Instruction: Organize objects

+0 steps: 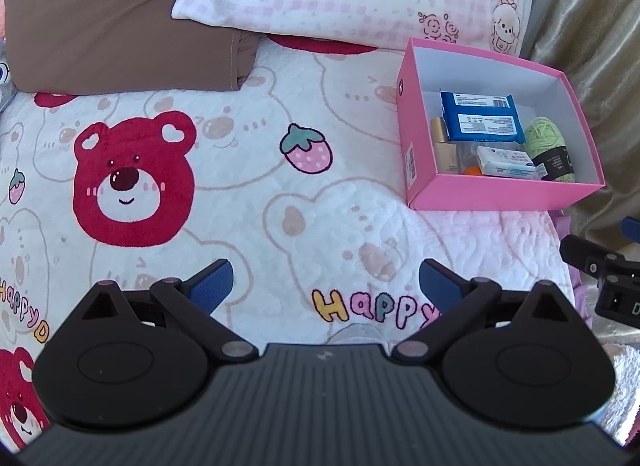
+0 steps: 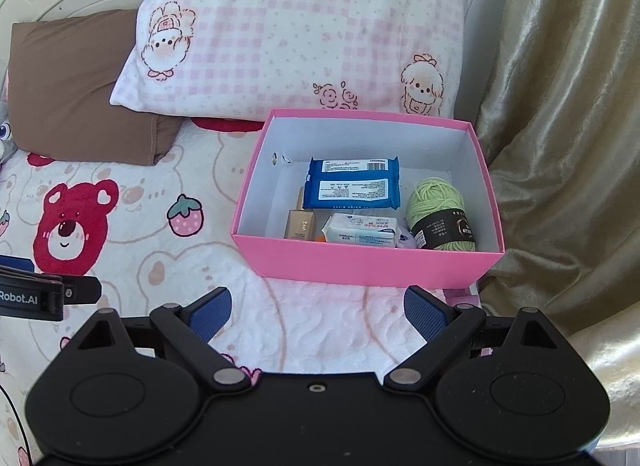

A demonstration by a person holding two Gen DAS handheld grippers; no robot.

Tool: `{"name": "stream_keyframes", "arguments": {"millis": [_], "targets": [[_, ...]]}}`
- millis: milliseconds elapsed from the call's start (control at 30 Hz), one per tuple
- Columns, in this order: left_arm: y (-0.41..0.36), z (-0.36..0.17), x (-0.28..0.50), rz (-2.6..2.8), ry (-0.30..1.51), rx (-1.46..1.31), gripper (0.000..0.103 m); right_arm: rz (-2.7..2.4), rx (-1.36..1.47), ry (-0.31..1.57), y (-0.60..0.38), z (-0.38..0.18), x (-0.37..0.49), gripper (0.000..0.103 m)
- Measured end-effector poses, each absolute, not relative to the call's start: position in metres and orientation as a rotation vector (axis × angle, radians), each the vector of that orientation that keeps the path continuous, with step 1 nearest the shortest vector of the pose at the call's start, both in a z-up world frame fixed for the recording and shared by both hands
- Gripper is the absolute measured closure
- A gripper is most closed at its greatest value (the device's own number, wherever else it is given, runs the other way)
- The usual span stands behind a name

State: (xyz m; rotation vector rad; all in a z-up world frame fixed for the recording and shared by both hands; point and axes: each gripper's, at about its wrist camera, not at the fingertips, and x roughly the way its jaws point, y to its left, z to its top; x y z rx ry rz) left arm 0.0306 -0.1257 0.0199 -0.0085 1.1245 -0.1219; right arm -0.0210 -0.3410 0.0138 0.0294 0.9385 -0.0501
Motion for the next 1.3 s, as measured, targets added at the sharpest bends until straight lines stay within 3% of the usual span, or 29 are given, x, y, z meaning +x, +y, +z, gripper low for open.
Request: {"name": "stream_keyframes", "arguments": {"millis": [1300], "targets": [[-0.121, 0.008, 0.033, -0.063, 1.190, -0.007, 0.002, -0.083, -0.015, 0.962, -0.341, 0.016, -0.023, 0.008]]}}
